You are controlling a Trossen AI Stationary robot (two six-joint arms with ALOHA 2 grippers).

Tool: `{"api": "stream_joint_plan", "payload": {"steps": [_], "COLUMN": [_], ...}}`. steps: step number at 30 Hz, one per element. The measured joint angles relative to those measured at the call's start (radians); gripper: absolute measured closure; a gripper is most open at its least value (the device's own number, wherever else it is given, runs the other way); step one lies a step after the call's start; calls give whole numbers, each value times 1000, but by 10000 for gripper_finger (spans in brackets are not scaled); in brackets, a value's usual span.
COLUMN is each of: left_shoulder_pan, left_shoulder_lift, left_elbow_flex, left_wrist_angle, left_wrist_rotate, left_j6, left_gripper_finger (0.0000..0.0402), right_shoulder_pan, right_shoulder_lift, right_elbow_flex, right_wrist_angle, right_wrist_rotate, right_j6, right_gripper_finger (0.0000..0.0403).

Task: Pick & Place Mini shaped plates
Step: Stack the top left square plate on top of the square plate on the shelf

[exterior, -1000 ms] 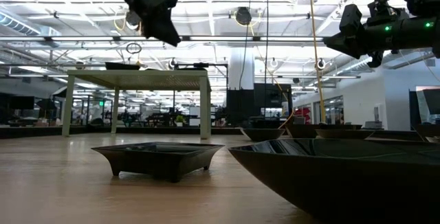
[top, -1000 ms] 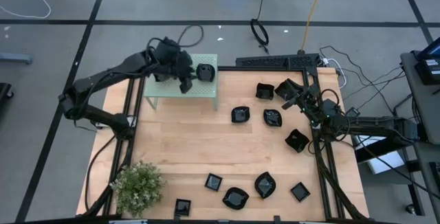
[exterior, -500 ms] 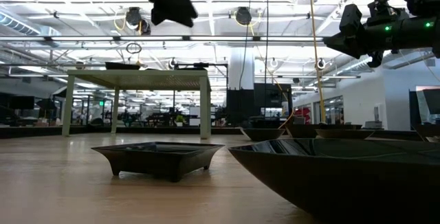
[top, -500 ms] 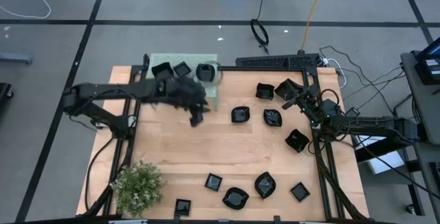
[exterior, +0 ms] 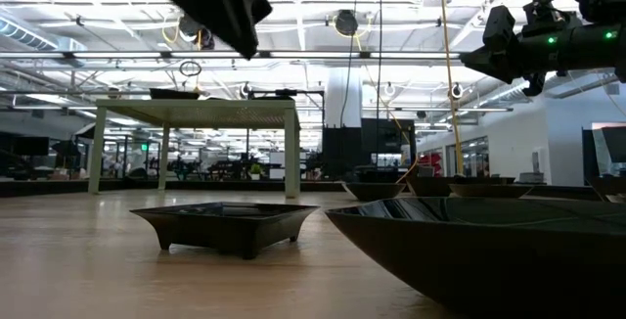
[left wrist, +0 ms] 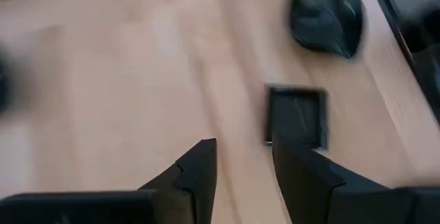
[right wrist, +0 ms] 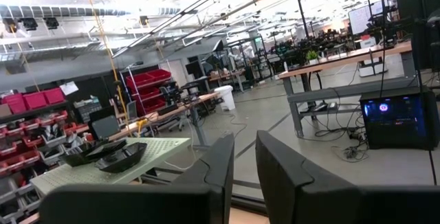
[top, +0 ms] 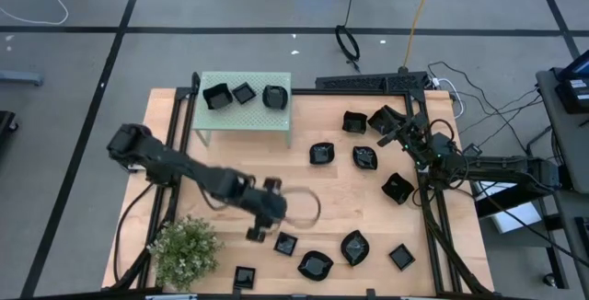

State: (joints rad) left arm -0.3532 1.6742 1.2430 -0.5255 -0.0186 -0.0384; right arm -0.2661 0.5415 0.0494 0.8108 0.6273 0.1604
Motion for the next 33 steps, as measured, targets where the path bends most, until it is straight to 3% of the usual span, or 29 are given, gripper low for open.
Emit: {"api": "stream_joint_plan", "payload": {"steps": [5,14,25,33], "left_shoulder_pan": [-74,-135,-158,-172], "left_shoulder_lift": [97,227,296,318], "left_elbow_flex": [0,0,0,0], "left_wrist_angle": [43,164,258,228], "left_wrist_rotate": [0,15,105,26], "left_j6": [127,223,117,84], "left_gripper_finger": [256,256,256,257], "right_shoulder_pan": [0,0,0,0], "right_shoulder_lift": [0,0,1,2], "right_elbow_flex": [0,0,0,0], "right_wrist_angle": [0,0,0,0], "right_wrist_rotate": [0,0,0,0], "right_j6": [0,0,0,0], "right_gripper_finger": [351,351,351,351]}}
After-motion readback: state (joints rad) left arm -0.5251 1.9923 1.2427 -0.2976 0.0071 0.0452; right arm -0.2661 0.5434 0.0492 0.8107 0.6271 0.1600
